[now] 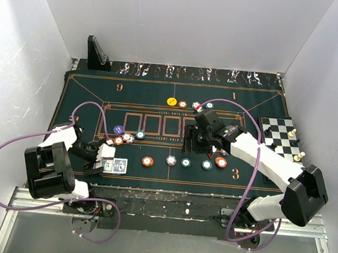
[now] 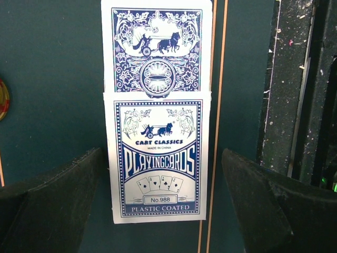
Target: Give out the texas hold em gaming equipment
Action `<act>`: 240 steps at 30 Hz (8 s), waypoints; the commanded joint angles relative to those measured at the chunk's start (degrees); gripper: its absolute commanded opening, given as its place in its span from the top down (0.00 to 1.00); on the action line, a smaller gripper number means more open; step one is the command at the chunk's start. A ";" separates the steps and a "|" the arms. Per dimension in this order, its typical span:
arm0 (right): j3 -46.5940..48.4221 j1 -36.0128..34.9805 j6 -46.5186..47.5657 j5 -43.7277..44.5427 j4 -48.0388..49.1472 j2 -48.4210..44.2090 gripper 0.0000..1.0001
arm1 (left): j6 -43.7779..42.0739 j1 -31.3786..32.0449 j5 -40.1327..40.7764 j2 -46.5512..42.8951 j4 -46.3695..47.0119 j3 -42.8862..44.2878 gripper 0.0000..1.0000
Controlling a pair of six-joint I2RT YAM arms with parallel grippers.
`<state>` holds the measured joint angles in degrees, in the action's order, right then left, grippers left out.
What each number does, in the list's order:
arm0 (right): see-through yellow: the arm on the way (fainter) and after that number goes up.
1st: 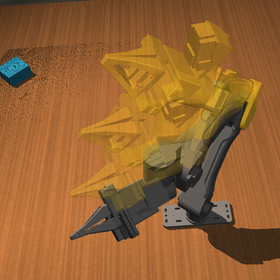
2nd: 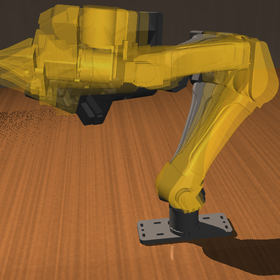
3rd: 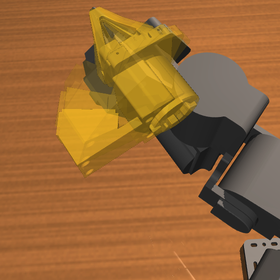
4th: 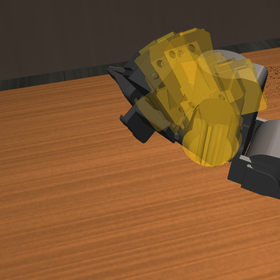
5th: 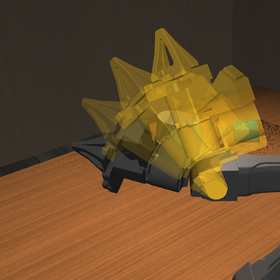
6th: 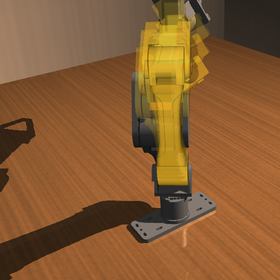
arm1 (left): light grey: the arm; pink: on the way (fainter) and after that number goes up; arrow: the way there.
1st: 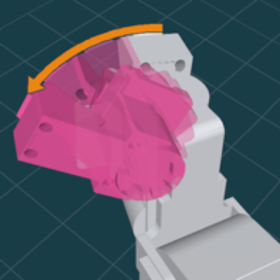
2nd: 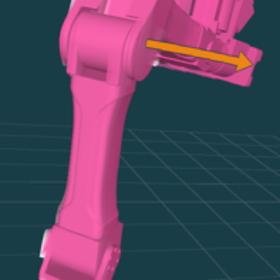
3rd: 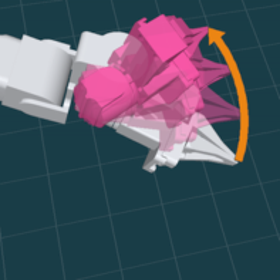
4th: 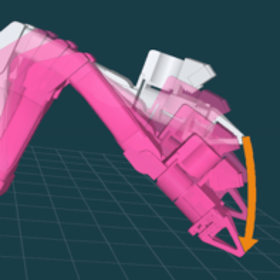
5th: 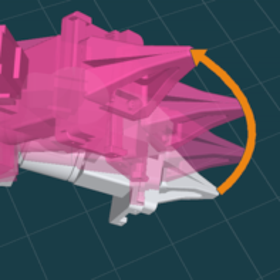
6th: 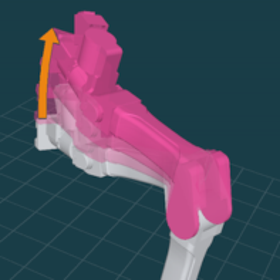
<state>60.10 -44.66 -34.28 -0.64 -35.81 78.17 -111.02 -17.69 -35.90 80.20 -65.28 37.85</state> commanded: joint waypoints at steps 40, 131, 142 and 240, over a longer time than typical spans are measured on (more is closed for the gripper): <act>1.43 -0.16 -1.49 -14.54 9.52 -0.30 0.24 | 9.77 5.65 -14.37 -5.93 -17.69 17.96 0.95; -4.99 0.46 -47.37 -38.38 85.91 18.51 0.76 | 51.17 32.72 -8.22 -10.25 7.71 31.59 0.06; -3.67 -0.25 -47.46 -38.29 84.42 18.42 0.76 | 49.94 32.64 -7.61 -7.87 7.80 30.62 0.08; -3.67 4.94 -26.89 -35.39 49.96 6.82 0.53 | 54.95 32.55 -13.32 -11.30 6.83 28.51 1.00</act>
<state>57.21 -39.83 -62.54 -36.25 14.15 87.31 -56.66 15.11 -46.04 71.35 -59.90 64.64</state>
